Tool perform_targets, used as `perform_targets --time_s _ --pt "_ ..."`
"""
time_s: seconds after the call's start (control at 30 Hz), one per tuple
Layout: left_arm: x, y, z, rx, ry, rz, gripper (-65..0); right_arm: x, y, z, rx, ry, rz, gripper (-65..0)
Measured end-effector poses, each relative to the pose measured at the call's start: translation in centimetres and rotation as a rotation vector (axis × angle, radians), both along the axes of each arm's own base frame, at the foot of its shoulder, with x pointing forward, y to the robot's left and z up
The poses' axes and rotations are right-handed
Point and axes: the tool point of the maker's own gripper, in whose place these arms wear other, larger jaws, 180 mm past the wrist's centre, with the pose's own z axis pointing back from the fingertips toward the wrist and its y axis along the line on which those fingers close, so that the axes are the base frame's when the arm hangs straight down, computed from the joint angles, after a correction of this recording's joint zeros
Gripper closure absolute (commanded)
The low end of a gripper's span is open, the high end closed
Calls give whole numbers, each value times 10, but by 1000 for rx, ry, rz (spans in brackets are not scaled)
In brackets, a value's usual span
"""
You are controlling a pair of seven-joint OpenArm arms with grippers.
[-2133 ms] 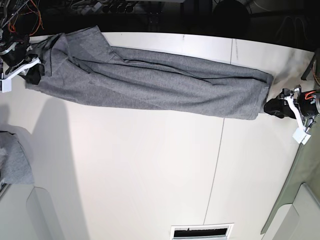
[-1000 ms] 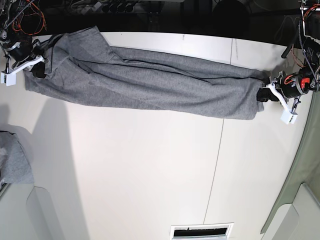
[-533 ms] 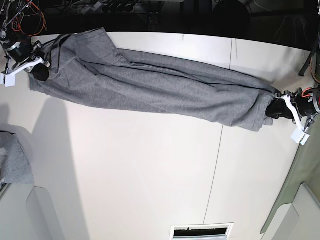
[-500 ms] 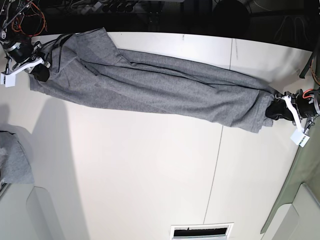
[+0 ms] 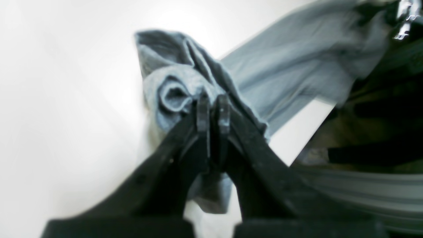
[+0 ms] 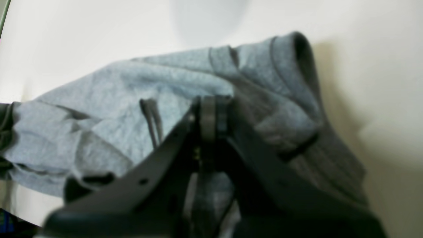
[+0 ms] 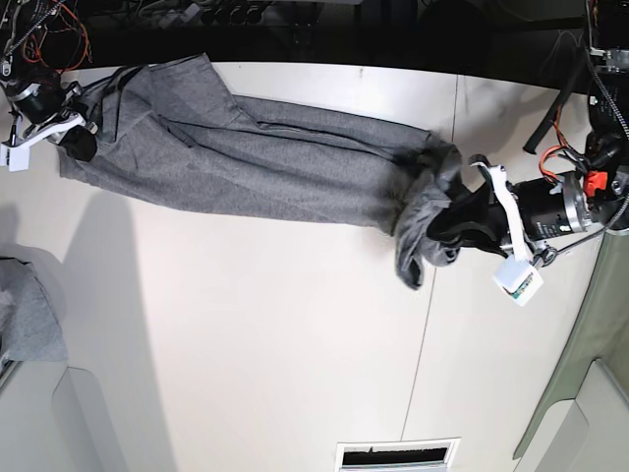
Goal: Layout the t-shirt on the table in an organized manner, then fold the t-shirt properly
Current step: 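Carry the strip end with the left gripper toward the right gripper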
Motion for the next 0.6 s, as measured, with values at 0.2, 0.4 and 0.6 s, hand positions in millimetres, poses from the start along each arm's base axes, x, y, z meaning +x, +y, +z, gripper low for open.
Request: perform_targets --time_s 0.2,0.4,0.6 --pt "-19 -69 -26 -25 27 -107 0 4 0 1 -3 -6 2 0" --pt "-26 -108 -65 -10 73 -118 0 6 2 2 1 3 13 0" --pt "-26 -132 -85 -88 166 -90 -360 4 6 0 24 22 25 -155"
